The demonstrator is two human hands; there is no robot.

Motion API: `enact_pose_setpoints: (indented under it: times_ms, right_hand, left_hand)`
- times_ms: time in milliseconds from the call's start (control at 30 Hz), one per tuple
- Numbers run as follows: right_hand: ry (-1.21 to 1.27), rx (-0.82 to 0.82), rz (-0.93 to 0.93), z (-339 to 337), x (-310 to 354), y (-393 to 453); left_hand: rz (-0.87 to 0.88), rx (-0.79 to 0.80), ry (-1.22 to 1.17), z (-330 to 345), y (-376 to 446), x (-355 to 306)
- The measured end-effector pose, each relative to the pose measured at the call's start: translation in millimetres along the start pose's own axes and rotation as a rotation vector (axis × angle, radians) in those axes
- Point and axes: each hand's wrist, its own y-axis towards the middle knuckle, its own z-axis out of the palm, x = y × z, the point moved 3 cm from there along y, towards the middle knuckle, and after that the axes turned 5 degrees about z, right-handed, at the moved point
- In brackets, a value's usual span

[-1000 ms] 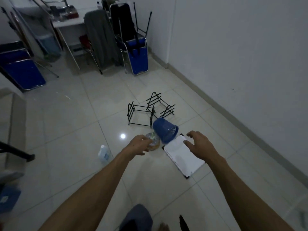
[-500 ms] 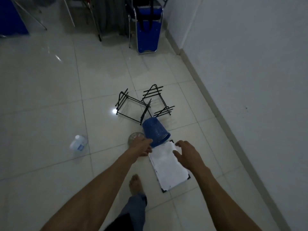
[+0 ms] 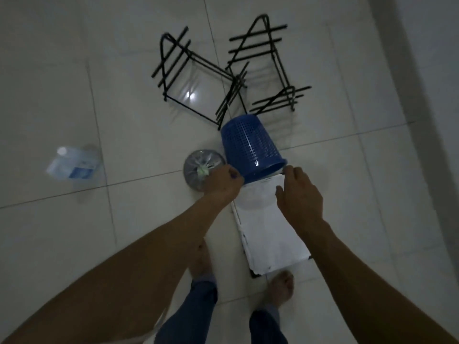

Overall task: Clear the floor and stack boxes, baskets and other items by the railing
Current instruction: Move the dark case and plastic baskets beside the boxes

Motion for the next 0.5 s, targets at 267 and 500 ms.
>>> enact_pose_setpoints:
  times_ms: [267,500]
  right_hand:
    - [-0.078,-0.054,-0.164,99.7,-30.0,98.0]
    - [-0.113,-0.030,-0.278,134.6,-27.6,138.9]
  left_hand:
    - [0.228,-0.022,0.236,66.2,110.9,46.3]
    - [0.118,-0.096,0.082,81.9,139.6,81.4]
